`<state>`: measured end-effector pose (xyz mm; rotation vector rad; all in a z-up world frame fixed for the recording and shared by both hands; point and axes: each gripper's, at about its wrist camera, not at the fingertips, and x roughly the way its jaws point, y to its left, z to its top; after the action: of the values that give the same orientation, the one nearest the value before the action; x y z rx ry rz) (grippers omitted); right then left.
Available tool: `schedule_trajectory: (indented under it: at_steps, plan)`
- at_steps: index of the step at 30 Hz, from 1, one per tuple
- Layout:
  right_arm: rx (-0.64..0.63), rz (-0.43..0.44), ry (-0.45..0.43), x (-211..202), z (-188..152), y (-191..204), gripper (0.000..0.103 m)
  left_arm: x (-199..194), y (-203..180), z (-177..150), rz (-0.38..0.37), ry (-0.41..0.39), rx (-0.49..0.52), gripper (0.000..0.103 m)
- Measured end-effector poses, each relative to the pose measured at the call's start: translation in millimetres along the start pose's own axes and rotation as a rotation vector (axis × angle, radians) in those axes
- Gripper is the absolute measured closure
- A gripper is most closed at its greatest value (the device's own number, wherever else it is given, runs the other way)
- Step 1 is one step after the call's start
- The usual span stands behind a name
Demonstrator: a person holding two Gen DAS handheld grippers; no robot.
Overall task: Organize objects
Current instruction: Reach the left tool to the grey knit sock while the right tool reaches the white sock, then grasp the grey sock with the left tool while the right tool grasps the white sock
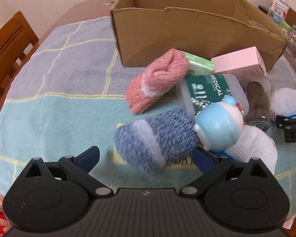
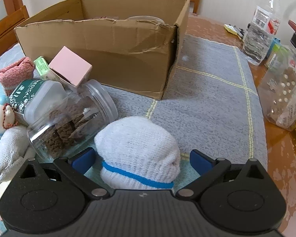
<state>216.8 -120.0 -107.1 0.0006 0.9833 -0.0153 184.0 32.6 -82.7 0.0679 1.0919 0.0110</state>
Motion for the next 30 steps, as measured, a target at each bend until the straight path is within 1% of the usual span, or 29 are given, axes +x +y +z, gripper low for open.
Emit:
schedule_trajectory:
  at_steps: [4, 7, 8, 9, 11, 12, 13, 15, 18, 24, 30]
  plan:
    - [-0.014, 0.001, -0.002, -0.1, -0.4, 4.4, 0.000, 6.9, -3.5, 3.2, -0.003, 0.005, 0.008, 0.008]
    - [-0.023, 0.013, -0.002, -2.0, -0.9, 10.3, 0.002, 8.0, -4.1, 3.3, -0.006, 0.003, 0.016, 0.009]
    - [-0.030, 0.011, -0.004, -2.8, -1.1, 12.2, 0.003, 8.0, -3.8, 3.2, -0.010, 0.001, 0.014, 0.011]
    - [-0.034, 0.009, -0.007, -3.9, -1.4, 13.7, 0.006, 8.3, -2.9, 3.7, -0.017, -0.002, 0.011, 0.013]
    - [-0.032, 0.012, -0.009, -5.1, -0.2, 14.6, 0.010, 8.7, -1.3, 4.0, -0.038, 0.002, 0.004, 0.021]
    - [-0.030, 0.006, -0.011, -5.8, 0.4, 14.4, 0.014, 8.4, 0.2, 4.0, -0.054, 0.007, -0.002, 0.023]
    - [-0.026, 0.001, -0.012, -7.2, 0.6, 14.0, 0.016, 7.7, 1.0, 3.7, -0.059, 0.007, -0.006, 0.024]
    - [-0.017, -0.006, -0.007, -8.3, 3.0, 11.5, 0.023, 6.3, 1.6, 3.5, -0.062, 0.004, -0.001, 0.027]
    - [-0.008, 0.000, -0.002, -11.5, 3.2, 8.7, 0.028, 2.6, 3.6, 3.8, -0.073, 0.006, 0.000, 0.030]
    - [-0.022, 0.003, 0.001, -20.5, 5.6, 9.8, 0.030, -8.1, 7.7, 6.6, -0.073, 0.004, 0.027, 0.032]
    - [0.004, 0.022, -0.007, -37.0, 15.2, 1.4, 0.030, -26.9, 17.5, 12.1, -0.089, 0.025, 0.058, 0.032]
